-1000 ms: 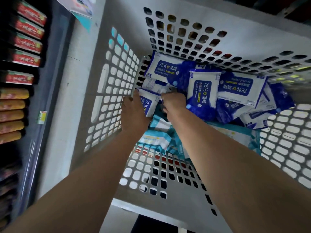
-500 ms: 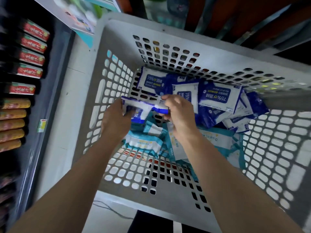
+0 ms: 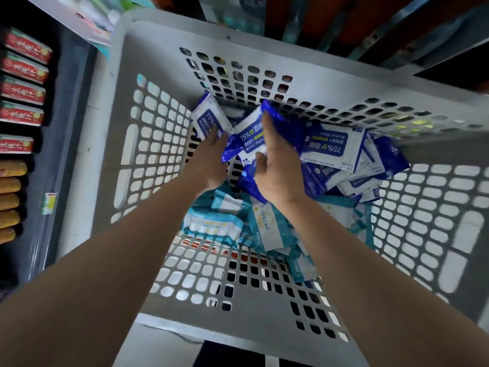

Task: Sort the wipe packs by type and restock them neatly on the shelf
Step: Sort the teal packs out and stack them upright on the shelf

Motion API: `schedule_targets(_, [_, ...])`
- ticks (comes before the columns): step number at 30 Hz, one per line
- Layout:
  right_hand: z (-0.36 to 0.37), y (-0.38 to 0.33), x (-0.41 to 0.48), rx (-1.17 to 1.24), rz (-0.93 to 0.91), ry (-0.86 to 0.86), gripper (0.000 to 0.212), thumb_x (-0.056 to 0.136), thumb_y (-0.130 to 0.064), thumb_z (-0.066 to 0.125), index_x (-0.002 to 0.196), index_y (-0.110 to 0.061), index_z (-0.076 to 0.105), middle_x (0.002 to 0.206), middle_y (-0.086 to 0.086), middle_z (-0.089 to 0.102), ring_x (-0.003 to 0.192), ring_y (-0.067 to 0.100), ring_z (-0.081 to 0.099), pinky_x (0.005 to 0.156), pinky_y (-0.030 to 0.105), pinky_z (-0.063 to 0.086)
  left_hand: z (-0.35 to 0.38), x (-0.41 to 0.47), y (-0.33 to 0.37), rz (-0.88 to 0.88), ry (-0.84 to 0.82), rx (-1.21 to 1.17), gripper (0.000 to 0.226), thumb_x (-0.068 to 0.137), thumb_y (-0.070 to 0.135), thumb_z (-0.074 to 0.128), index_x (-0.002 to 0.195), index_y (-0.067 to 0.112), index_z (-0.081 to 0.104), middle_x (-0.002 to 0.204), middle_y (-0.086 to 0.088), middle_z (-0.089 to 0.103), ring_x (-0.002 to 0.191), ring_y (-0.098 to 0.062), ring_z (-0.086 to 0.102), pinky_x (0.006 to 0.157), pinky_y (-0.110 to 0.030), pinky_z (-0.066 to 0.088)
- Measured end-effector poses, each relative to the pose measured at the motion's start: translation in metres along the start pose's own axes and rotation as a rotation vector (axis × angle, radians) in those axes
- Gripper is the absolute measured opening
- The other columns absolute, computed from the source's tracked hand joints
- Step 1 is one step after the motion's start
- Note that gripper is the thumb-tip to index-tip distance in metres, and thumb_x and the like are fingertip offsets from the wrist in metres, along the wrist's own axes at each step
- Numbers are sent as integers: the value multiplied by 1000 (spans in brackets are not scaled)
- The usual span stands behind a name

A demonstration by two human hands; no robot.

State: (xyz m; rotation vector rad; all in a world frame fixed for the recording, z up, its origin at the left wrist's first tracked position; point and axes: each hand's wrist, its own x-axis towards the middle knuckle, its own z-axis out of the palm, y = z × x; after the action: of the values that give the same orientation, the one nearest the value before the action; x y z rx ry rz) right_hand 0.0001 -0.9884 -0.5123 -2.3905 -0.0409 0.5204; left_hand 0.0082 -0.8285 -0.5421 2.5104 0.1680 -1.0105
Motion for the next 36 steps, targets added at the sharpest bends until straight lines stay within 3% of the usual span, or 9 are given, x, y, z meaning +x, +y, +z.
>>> schedule_targets(3, [8, 10, 12, -450, -66, -257, 62, 92, -13, 51, 149, -25, 29, 162, 8, 3, 149, 22, -1, 119, 51, 8, -3, 4, -5, 33, -53, 122, 78, 93, 2, 53, 154, 15, 6, 161, -6, -7, 147, -28, 10, 114, -37, 25])
schedule_targets(5, [10, 10, 20, -472, -45, -316, 61, 93, -17, 50, 149, -29, 28, 162, 8, -5, 149, 22, -8, 118, 52, 1, -5, 6, -8, 31, -88, 156, 80, 91, -1, 52, 153, 13, 4, 161, -3, -10, 147, -27, 10, 111, -35, 28])
schedule_targets(9, [12, 3, 15, -495, -110, -191, 52, 87, -16, 61, 137, -21, 49, 156, 16, 23, 147, 30, 16, 116, 55, 13, -6, -8, -16, 48, 122, -15, 59, 89, -7, 46, 144, 10, 39, 154, -10, 28, 136, -30, 36, 102, -39, 40])
schedule_targets(12, [18, 2, -9, -340, -297, 29, 24, 76, -6, 72, 100, -9, 69, 103, 13, 65, 100, 33, 59, 80, 41, 51, 1, -34, -23, -33, 251, 5, 32, 91, 3, 48, 120, 10, 61, 126, -15, 51, 106, -35, 56, 87, -44, 48])
schedule_targets(16, [40, -6, -41, -210, -130, -513, 36, 98, -24, 51, 133, -16, 51, 123, 7, 58, 116, 25, 52, 92, 39, 48, 21, -60, -44, -147, -67, 132, 32, 90, 6, 50, 118, 17, 63, 122, -9, 56, 101, -28, 59, 83, -38, 53])
schedule_targets(18, [52, -6, -49, -241, -37, -593, 44, 98, -23, 50, 140, -16, 40, 129, 8, 53, 121, 26, 45, 94, 40, 45, 27, -70, -49, -119, -264, 158, 43, 86, 5, 50, 123, 23, 61, 121, -3, 61, 98, -22, 61, 78, -31, 53])
schedule_targets(24, [57, -2, -48, -180, 76, -637, 13, 96, -28, 52, 98, -16, 56, 93, 2, 58, 92, 23, 59, 70, 30, 39, 27, -78, -51, -29, -506, 259, 48, 86, 21, 63, 132, 33, 53, 114, 2, 66, 90, -13, 60, 82, -26, 51])
schedule_targets(32, [-8, 27, -52, 345, 237, -243, 22, 97, -23, 52, 118, -17, 56, 89, 5, 67, 72, 27, 63, 65, 43, 53, 4, -79, -50, -187, -422, -260, 44, 95, 16, 56, 139, 15, 46, 118, -7, 61, 94, -21, 59, 66, -27, 54])
schedule_targets(36, [-28, 35, -66, 51, -127, 78, 16, 82, -18, 64, 95, -11, 69, 77, 0, 68, 63, 17, 60, 56, 28, 49, 10, -86, -40, -257, -441, -391, 45, 96, 14, 54, 139, 13, 42, 99, -3, 60, 89, -24, 61, 63, -33, 57])
